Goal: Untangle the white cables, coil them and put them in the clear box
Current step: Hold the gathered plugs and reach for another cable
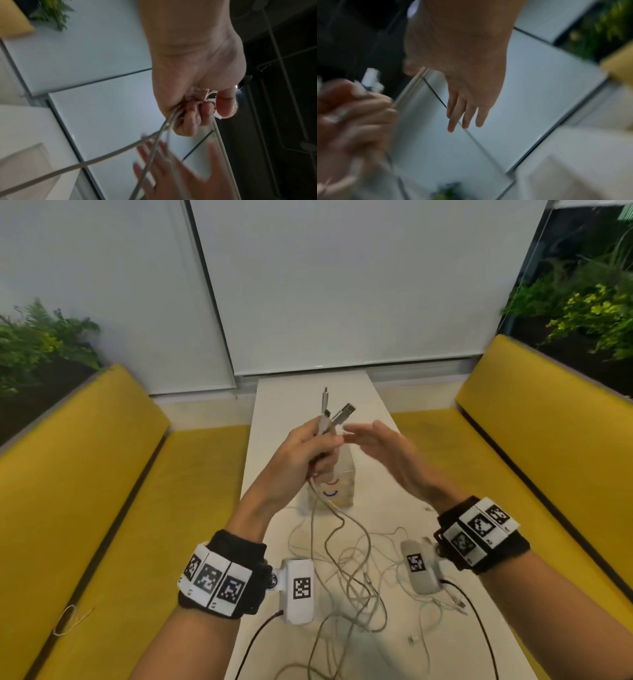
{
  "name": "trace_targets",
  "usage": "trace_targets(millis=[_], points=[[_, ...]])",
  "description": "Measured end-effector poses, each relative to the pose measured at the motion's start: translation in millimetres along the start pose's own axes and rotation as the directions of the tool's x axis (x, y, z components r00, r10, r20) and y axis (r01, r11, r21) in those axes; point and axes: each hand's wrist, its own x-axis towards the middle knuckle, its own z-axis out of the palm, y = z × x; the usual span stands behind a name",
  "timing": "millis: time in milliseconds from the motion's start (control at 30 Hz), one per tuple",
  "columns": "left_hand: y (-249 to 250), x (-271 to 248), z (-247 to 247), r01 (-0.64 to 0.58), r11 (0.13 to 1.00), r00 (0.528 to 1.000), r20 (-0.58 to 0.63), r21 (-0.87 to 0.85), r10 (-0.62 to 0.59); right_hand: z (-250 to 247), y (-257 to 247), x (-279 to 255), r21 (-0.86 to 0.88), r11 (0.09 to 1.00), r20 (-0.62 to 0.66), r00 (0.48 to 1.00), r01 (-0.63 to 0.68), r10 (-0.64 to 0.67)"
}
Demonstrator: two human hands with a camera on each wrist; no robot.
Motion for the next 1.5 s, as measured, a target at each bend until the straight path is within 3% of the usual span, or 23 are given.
trace_targets(millis=[67, 200, 267, 433, 633, 700, 800, 900, 967, 1000, 1033, 1100, 1167, 1267, 1300, 1367, 1500], points=[[-3.7, 4.6, 9.9, -0.012, 0.997, 1.0, 0.01, -0.081, 0.013, 26.1, -15.7, 3.3, 0.178, 0.984, 0.204, 0.979, -0.03, -0.007], [-9.5, 11.3, 9.5, -0.048, 0.954, 0.997, -0.071, -0.297, 0.028, 52.6, -14.8, 10.0, 0.004, 0.995, 0.423, 0.902, -0.104, 0.093], [-7.0, 11.9, -1.1, -0.088, 0.925, 0.99, -0.132, -0.37, 0.042, 49.0, -1.0, 7.6, -0.014, 0.98, 0.472, 0.863, -0.199, 0.182], [30.0, -1.3, -31.8, -0.274, 0.838, 0.939, -0.318, -0.472, 0.127, 22.0, 42.1, -1.9, -0.016, 0.928, 0.43, 0.835, -0.372, 0.343], [85.1, -22.0, -78.0, -0.567, 0.733, 0.774, -0.548, -0.376, 0.318, -10.0, 79.1, -31.4, -0.066, 0.814, 0.266, 0.776, -0.577, 0.572], [92.4, -23.3, -85.4, -0.591, 0.735, 0.751, -0.561, -0.333, 0.349, -9.2, 75.1, -36.5, -0.043, 0.771, 0.282, 0.733, -0.635, 0.619], [81.9, -13.0, -78.5, -0.488, 0.822, 0.797, -0.534, -0.293, 0.282, 13.4, 47.7, -37.0, 0.02, 0.705, 0.477, 0.626, -0.709, 0.617], [60.8, -1.4, -63.9, -0.354, 0.887, 0.855, -0.486, -0.295, 0.179, 45.0, 21.0, -37.4, 0.054, 0.597, 0.781, 0.407, -0.8, 0.475], [50.4, 3.4, -56.5, -0.281, 0.907, 0.885, -0.451, -0.313, 0.119, 56.7, 18.0, -36.7, -0.148, 0.709, 0.839, 0.292, -0.689, 0.459], [46.8, 4.7, -54.0, -0.247, 0.913, 0.898, -0.431, -0.325, 0.089, 58.1, 21.1, -35.2, -0.319, 0.746, 0.797, 0.26, -0.584, 0.545], [43.0, 5.7, -52.5, -0.21, 0.917, 0.911, -0.408, -0.338, 0.058, 55.6, 28.2, -31.6, -0.51, 0.706, 0.69, 0.257, -0.491, 0.677], [34.7, 6.1, -53.1, -0.132, 0.923, 0.937, -0.35, -0.362, -0.004, 43.1, 44.6, -24.7, -0.779, 0.511, 0.413, 0.315, -0.364, 0.854], [22.8, 4.3, -56.0, -0.048, 0.921, 0.959, -0.275, -0.387, -0.065, 26.8, 74.6, -20.5, -0.85, 0.4, 0.255, 0.398, -0.342, 0.881], [-0.3, 0.0, -59.1, 0.088, 0.924, 0.957, -0.224, -0.371, -0.182, 16.4, 116.4, -16.0, -0.828, 0.43, 0.091, 0.671, -0.36, 0.736], [-9.4, -1.3, -59.5, 0.126, 0.924, 0.946, -0.235, -0.362, -0.221, 18.2, 129.8, -13.5, -0.832, 0.445, 0.062, 0.741, -0.332, 0.669], [-29.9, -2.6, -60.9, 0.189, 0.914, 0.914, -0.275, -0.36, -0.297, 29.8, 151.8, -4.4, -0.84, 0.465, 0.05, 0.812, -0.281, 0.581], [-70.8, -6.8, -66.7, 0.273, 0.891, 0.824, -0.391, -0.362, -0.411, 62.0, 198.0, 28.0, -0.797, 0.546, 0.054, 0.87, -0.257, 0.49]])
